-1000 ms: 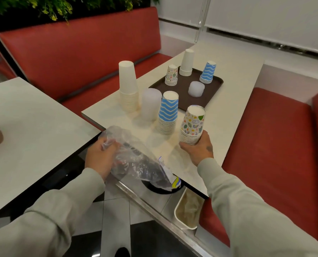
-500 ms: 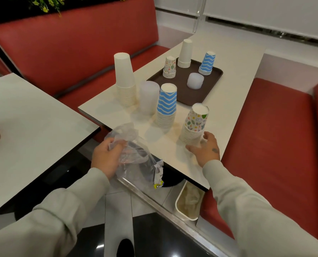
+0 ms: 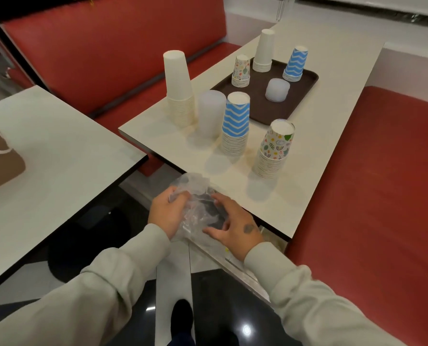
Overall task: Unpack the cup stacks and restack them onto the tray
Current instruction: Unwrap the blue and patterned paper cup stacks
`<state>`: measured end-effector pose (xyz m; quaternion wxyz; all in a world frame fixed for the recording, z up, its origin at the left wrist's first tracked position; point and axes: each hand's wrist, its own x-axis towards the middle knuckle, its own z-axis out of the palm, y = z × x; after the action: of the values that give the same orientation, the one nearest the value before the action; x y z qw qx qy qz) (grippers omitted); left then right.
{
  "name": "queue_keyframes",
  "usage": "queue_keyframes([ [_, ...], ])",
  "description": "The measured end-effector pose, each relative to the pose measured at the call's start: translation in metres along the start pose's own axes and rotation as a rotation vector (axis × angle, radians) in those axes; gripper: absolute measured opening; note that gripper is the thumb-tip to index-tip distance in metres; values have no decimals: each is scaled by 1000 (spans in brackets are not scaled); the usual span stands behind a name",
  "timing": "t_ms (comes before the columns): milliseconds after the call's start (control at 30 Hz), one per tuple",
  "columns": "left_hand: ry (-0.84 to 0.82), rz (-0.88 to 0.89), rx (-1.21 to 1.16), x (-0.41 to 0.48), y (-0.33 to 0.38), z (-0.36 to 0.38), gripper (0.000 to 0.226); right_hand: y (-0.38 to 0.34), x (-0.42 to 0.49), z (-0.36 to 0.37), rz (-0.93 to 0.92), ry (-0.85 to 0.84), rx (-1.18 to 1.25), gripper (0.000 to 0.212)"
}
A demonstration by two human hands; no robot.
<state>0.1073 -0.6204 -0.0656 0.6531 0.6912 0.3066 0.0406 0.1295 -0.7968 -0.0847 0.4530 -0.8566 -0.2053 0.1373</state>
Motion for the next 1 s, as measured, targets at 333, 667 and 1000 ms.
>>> queue_keyframes([
  [333,-147,-260,86,-15,-40,-17,29,24,-5,42,122,-81,73,75],
  [667,-260,-386,293,-4,-101,22,35,92,-27,54,347,58,61,14],
  [1000,-580,-844,-9,-4,-155,104,46,163,-44,43,734,478,722,24],
])
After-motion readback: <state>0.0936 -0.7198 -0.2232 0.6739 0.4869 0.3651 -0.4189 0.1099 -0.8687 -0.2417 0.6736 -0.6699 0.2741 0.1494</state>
